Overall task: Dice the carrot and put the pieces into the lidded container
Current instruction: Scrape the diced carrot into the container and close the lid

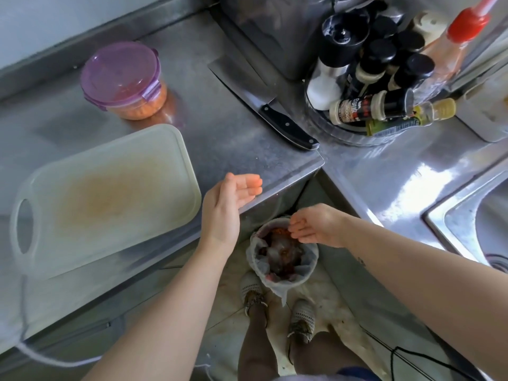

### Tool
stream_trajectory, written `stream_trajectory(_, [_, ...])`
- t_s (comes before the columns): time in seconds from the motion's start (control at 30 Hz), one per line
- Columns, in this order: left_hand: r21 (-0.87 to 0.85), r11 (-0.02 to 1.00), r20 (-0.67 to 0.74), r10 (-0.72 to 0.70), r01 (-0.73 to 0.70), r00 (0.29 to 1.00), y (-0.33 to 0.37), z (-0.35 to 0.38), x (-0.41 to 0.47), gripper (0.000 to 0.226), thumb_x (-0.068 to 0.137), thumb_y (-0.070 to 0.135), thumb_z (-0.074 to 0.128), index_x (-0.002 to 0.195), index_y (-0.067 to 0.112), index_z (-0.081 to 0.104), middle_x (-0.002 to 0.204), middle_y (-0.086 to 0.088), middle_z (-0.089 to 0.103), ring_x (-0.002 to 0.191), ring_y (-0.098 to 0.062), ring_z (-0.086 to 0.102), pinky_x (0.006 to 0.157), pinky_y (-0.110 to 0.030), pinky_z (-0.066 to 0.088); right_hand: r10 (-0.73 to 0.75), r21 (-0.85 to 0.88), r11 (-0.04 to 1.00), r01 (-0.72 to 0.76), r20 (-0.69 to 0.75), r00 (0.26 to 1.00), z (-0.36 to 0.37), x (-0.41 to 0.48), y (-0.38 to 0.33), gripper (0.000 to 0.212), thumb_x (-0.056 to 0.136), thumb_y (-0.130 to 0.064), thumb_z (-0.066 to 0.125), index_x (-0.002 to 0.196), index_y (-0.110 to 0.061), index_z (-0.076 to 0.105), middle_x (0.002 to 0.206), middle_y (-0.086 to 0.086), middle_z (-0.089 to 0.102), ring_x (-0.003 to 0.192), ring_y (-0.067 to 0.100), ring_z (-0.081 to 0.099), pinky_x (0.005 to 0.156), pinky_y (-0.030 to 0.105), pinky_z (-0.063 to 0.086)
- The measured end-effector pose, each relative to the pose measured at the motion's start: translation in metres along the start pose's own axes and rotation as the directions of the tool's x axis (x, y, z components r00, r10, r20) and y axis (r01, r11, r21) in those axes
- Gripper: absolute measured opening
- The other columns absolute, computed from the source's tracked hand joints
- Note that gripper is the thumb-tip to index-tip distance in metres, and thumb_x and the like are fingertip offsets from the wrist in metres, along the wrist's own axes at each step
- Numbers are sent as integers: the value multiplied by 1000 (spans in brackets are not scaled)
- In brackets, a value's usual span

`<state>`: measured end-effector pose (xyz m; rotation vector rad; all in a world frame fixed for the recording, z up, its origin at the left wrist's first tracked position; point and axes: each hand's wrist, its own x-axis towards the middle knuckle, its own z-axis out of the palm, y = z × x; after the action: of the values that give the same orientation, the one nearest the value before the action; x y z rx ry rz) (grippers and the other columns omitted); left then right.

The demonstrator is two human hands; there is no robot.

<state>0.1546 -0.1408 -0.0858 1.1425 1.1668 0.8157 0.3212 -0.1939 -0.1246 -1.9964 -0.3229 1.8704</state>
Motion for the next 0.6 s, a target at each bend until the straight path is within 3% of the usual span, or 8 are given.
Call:
stream_trajectory(0.13, [52, 998, 17, 28, -29, 999, -2, -2, -8, 42, 97, 33, 30, 88, 20, 69, 88, 4, 74, 89, -16, 69, 85, -27, 53, 5, -183, 983, -16, -61, 998, 4, 2, 7, 37, 98, -12, 38, 128, 7, 49, 139, 24, 47, 131, 34, 43, 112, 44, 35])
stream_trajectory(0.27, [89, 996, 17, 28, -30, 999, 4, -2, -10, 39, 102, 26, 33, 88, 21, 69, 87, 6, 73, 88, -13, 69, 82, -22, 53, -45, -292, 956, 18, -84, 995, 7, 0, 3, 37, 97, -11, 38, 127, 9, 49, 138, 24, 48, 130, 37, 44, 110, 48, 36])
stream_trajectory(0.37, [150, 987, 14, 55, -56, 998, 6, -3, -12, 30, 102, 17, 39, 93, 22, 67, 89, 6, 71, 86, -11, 68, 78, -19, 52, -175, -441, 890, 118, -91, 980, 8, -5, 1, 30, 97, -8, 44, 117, 9, 59, 122, 27, 60, 117, 41, 56, 99, 44, 47])
stream_trajectory(0.47, [238, 967, 60, 73, -85, 996, 10, -6, -15, 23, 98, 11, 47, 96, 25, 65, 89, 8, 69, 82, -5, 68, 77, -16, 52, -346, -623, 758, 193, -135, 928, 8, -17, -3, 18, 93, -7, 49, 87, -6, 66, 100, 21, 69, 98, 35, 65, 86, 40, 53])
stream_trajectory(0.53, [289, 954, 66, 58, -75, 996, 15, -9, -14, 22, 95, 12, 53, 89, 30, 65, 82, 9, 69, 73, -4, 68, 73, -15, 51, -434, -700, 680, 218, -145, 889, 9, -27, -5, 22, 89, -3, 51, 70, -8, 61, 87, 17, 71, 87, 31, 68, 78, 38, 55])
stream_trajectory(0.6, [343, 937, 60, 53, -71, 997, 24, -11, -15, 15, 92, 20, 60, 79, 28, 64, 70, 9, 66, 59, -4, 63, 66, -14, 49, -485, -743, 628, 232, -141, 863, 12, -35, -8, 21, 87, -4, 56, 67, -2, 63, 78, 13, 70, 79, 28, 68, 70, 36, 54])
